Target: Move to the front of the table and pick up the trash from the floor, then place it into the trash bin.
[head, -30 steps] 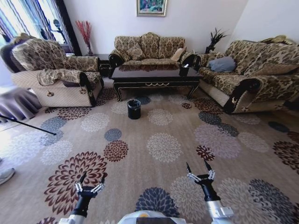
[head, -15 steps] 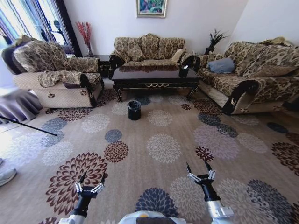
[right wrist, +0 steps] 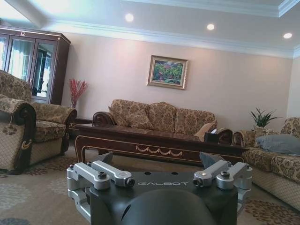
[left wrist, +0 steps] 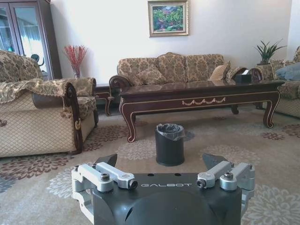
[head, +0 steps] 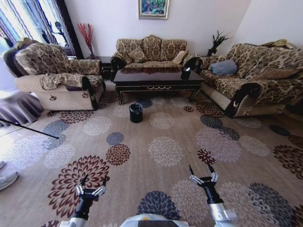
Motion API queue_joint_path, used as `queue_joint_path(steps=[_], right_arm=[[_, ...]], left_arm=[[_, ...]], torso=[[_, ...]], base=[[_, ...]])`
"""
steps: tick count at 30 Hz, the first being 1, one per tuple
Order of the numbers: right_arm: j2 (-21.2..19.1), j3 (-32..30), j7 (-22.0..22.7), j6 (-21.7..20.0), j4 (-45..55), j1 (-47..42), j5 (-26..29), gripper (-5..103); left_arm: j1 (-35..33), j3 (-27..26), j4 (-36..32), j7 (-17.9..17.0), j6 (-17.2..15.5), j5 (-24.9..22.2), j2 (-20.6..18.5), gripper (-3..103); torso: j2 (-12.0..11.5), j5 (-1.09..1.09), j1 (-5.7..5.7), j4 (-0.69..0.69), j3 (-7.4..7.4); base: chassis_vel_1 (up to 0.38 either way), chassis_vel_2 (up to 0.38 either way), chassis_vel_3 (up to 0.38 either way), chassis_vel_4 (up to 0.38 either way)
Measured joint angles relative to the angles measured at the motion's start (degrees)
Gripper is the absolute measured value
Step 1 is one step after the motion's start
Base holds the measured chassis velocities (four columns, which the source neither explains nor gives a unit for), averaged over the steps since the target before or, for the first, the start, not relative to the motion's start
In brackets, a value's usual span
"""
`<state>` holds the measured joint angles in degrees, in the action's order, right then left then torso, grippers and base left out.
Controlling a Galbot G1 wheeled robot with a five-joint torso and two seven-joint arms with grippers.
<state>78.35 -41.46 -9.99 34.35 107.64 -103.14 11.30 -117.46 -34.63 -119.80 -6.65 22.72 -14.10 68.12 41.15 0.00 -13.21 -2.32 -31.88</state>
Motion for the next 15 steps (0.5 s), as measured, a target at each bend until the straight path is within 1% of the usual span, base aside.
queue_joint_path(steps=[11, 13, 15], right_arm=[[0.0, 0.0, 0.0, 0.0, 0.0, 0.0, 0.0, 100], [0.0, 0.0, 0.0, 0.0, 0.0, 0.0, 0.0, 100], [0.0, 0.0, 0.0, 0.0, 0.0, 0.0, 0.0, 100]], left_arm=[[0.0, 0.0, 0.0, 0.0, 0.0, 0.0, 0.0, 100], [0.0, 0.0, 0.0, 0.0, 0.0, 0.0, 0.0, 100], [0.0, 0.0, 0.0, 0.0, 0.0, 0.0, 0.0, 100]], torso=[[2.8, 0.0, -1.16, 0.0, -1.64], [3.0, 0.0, -1.26, 0.0, -1.76], [3.8, 0.0, -1.59, 0.0, -2.23]], base=[[0.0, 0.0, 0.0, 0.0], [0.0, 0.0, 0.0, 0.0], [0.0, 0.0, 0.0, 0.0]])
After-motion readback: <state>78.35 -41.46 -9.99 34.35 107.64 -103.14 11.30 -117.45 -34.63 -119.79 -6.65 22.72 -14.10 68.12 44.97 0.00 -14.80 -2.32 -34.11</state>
